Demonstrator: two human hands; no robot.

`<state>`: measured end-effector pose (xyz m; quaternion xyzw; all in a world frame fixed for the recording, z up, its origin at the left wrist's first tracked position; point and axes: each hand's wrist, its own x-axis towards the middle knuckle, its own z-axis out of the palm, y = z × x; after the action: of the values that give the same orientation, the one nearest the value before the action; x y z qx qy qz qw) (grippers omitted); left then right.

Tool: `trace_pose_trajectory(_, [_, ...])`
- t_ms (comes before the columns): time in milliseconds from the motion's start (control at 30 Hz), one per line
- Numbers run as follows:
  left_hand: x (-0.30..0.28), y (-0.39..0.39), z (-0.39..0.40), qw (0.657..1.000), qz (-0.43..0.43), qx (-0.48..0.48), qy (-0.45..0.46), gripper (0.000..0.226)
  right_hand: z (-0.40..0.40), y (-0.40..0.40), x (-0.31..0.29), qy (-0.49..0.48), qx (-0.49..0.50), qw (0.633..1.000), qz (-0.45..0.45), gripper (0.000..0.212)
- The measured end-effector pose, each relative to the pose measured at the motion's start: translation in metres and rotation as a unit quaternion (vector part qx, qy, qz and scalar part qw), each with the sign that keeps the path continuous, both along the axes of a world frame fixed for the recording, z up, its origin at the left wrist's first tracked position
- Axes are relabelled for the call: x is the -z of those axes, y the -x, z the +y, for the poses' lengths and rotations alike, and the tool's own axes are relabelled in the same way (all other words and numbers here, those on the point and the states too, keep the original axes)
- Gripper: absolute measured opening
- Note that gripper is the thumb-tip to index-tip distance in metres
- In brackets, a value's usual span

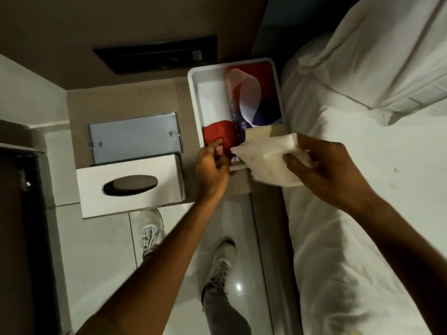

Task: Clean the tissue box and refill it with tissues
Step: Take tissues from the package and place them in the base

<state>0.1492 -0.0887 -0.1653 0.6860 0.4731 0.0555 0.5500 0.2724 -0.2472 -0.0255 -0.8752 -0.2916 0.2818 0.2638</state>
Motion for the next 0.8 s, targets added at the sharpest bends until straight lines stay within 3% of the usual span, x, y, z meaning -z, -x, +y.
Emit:
trace_pose_trajectory(67, [-0.014, 0.019, 0.013, 0.979, -0.024, -0.122, 0.163, 0.027, 0.014, 0.008, -0.013, -0.065, 0.078, 0.987, 0.126, 0.04])
trace_pose_trajectory(167, [-0.036, 0.056, 0.048, 0.844, -0.135, -0.213, 0.474, 0.032, 0.053, 0.027, -0.022, -0.21, 0.147, 0.909, 0.329, 0.03])
trace_pose_trajectory(233, [-0.047, 0.08, 0.072, 0.781, -0.202, -0.221, 0.549, 0.031, 0.082, 0.042, -0.011, -0.24, 0.181, 0.857, 0.419, 0.031])
trace_pose_trajectory(333, [-0.05, 0.109, 0.114, 0.741, -0.254, -0.208, 0.585, 0.049, 0.122, 0.062, 0.018, -0.193, 0.235, 0.852, 0.426, 0.03])
trace_pose_trajectory(400, [-0.048, 0.128, 0.15, 0.73, -0.274, -0.194, 0.595, 0.074, 0.145, 0.075, 0.036, -0.166, 0.253, 0.855, 0.422, 0.027])
trace_pose_trajectory(500, [-0.047, 0.152, 0.191, 0.751, -0.265, -0.177, 0.578, 0.083, 0.169, 0.086, 0.054, -0.15, 0.26, 0.864, 0.403, 0.022])
trace_pose_trajectory(633, [-0.04, 0.165, 0.217, 0.822, -0.22, -0.191, 0.49, 0.04, 0.197, 0.097, 0.065, -0.135, 0.268, 0.87, 0.391, 0.025])
trace_pose_trajectory(667, [-0.036, 0.166, 0.222, 0.847, -0.205, -0.185, 0.454, 0.038, 0.206, 0.1, 0.065, -0.127, 0.27, 0.872, 0.388, 0.031])
trace_pose_trajectory(800, [-0.03, 0.168, 0.238, 0.923, -0.147, -0.146, 0.324, 0.07, 0.228, 0.105, 0.071, -0.079, 0.264, 0.891, 0.361, 0.06])
